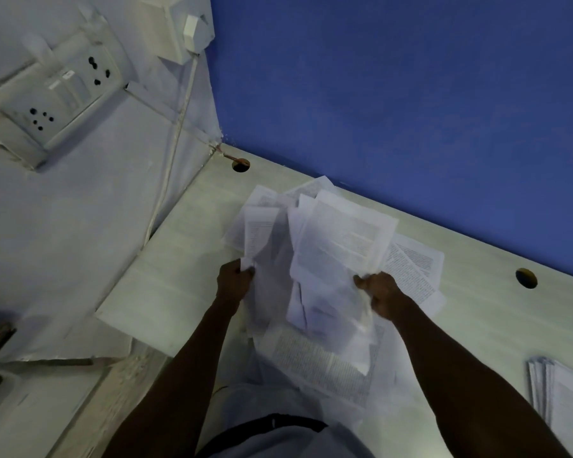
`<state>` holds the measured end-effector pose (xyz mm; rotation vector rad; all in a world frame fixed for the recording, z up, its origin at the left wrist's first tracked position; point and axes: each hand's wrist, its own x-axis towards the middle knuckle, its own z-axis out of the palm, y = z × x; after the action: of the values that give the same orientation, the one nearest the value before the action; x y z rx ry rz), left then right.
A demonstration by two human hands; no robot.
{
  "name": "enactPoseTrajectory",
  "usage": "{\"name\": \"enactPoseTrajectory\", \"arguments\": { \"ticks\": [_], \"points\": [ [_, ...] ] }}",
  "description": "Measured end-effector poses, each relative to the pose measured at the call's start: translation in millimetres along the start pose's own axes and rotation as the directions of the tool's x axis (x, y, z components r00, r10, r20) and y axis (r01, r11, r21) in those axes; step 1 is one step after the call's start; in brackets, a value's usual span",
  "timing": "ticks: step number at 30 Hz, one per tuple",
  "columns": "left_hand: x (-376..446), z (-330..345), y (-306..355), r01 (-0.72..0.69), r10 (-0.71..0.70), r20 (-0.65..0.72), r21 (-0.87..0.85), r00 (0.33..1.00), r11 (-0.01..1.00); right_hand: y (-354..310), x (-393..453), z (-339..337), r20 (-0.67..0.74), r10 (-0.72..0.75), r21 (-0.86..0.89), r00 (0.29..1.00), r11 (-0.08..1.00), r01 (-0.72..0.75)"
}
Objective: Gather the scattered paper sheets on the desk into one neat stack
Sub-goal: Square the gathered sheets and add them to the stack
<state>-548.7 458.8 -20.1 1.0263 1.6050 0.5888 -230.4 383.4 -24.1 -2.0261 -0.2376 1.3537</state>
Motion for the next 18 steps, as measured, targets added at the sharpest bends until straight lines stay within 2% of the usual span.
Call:
{"name": "enactPoseTrajectory", "arguments": {
  "ticks": [3,6,9,12,15,18],
  "points": [
    [0.4,3.0,10.8,-0.159,0.168,-0.063,0.134,0.984,0.978,14.9,-7.1,1.2,0.017,-0.013,0.001,1.0,1.0,0.013],
    [-0.9,3.6,25.7,-0.279,0.304,-0.117,0.191,0.945,0.941,14.8,-7.1,8.4,0.023,-0.022,-0.107,0.999,0.994,0.025],
    [1.1,0.9,39.7,-0.265,0.266,-0.224,0.033,0.938,0.964,9.4,-6.9,14.1,-0.005,-0.014,-0.17,1.0,0.985,0.013],
    [8.0,-14.0,56.5,-0.307,0.283,-0.436,0.016,0.854,0.952,10.9,-8.2,14.5,-0.025,-0.003,-0.208,1.0,0.978,-0.002],
    [5.0,-31.5,80.0,-0.384,0.335,-0.494,0.004,0.802,0.923,15.7,-10.7,13.9,-0.015,-0.037,-0.101,0.999,0.994,0.036],
    [2.9,-40.0,89.3,-0.406,0.349,-0.494,-0.01,0.797,0.914,6.9,-19.4,13.6,0.113,-0.072,0.165,0.991,0.985,0.053]
  ]
}}
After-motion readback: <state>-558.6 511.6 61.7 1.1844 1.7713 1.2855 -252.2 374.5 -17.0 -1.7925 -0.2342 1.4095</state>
